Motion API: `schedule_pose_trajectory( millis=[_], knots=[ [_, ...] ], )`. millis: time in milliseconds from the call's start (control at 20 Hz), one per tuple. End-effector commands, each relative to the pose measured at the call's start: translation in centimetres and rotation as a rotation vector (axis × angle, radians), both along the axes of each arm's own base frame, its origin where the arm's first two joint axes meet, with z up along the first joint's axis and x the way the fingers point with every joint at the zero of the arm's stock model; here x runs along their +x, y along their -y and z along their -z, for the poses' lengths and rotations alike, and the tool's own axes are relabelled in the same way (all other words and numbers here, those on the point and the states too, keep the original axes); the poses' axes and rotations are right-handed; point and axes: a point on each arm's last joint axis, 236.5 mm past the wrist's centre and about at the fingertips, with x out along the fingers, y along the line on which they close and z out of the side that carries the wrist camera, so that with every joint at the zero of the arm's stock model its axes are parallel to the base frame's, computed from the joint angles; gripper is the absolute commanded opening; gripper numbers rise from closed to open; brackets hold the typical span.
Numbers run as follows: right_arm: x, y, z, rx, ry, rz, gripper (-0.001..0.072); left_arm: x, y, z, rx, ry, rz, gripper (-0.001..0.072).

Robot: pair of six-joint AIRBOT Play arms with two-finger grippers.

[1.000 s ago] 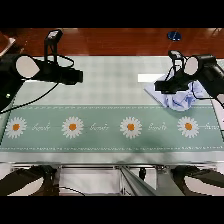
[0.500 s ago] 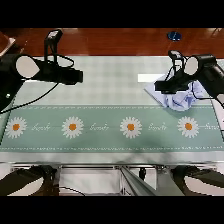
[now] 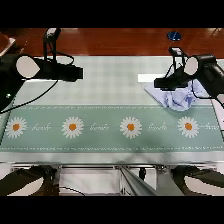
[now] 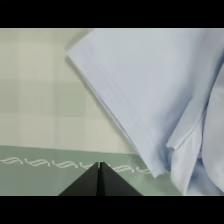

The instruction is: Fold the shirts.

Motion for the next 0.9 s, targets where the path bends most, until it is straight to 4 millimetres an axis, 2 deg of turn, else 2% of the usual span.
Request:
schedule_pose_trajectory(
  millis=[0,50,100,200,250,400,500,550,650,850],
  knots=[
    [3.1,2.2,-1.3,-0.126,0.142,-0.043,0.0124,2.8,0.1,-2.7,-0.047,0.154,-0.040,0.0032],
    [4.2,4.5,-2.0,-0.224,0.194,-0.031,0.0406,3.6,-0.2,-3.1,-0.056,0.181,-0.056,0.0177],
    [5.4,6.9,-2.7,-0.307,0.243,-0.003,0.0415,4.0,-0.4,-3.0,-0.058,0.190,-0.064,0.0503],
    [6.7,11.6,-3.2,-0.377,0.289,0.106,0.0415,4.4,-0.9,-1.8,-0.046,0.167,-0.074,0.0509],
    [6.6,14.3,-2.9,-0.371,0.284,0.198,0.0415,4.4,-1.0,-0.8,-0.036,0.137,-0.073,0.0509],
    [4.8,22.3,-0.5,-0.330,0.219,0.443,0.0414,3.9,-0.9,1.8,-0.011,0.058,-0.062,0.0509],
    [3.6,26.2,1.4,-0.251,0.185,0.576,0.0413,4.0,-0.8,3.1,-0.001,0.028,-0.060,0.0509],
    [3.2,27.1,2.5,-0.200,0.168,0.610,0.0412,4.0,-0.8,3.7,0.002,0.017,-0.060,0.0509],
    [3.1,26.9,5.1,-0.086,0.122,0.602,0.0412,4.2,-0.8,4.7,0.008,-0.004,-0.060,0.0509],
    [4.0,22.6,9.4,0.101,0.040,0.505,0.0411,3.9,-0.6,6.3,0.015,-0.049,-0.057,0.0509]
  ],
)
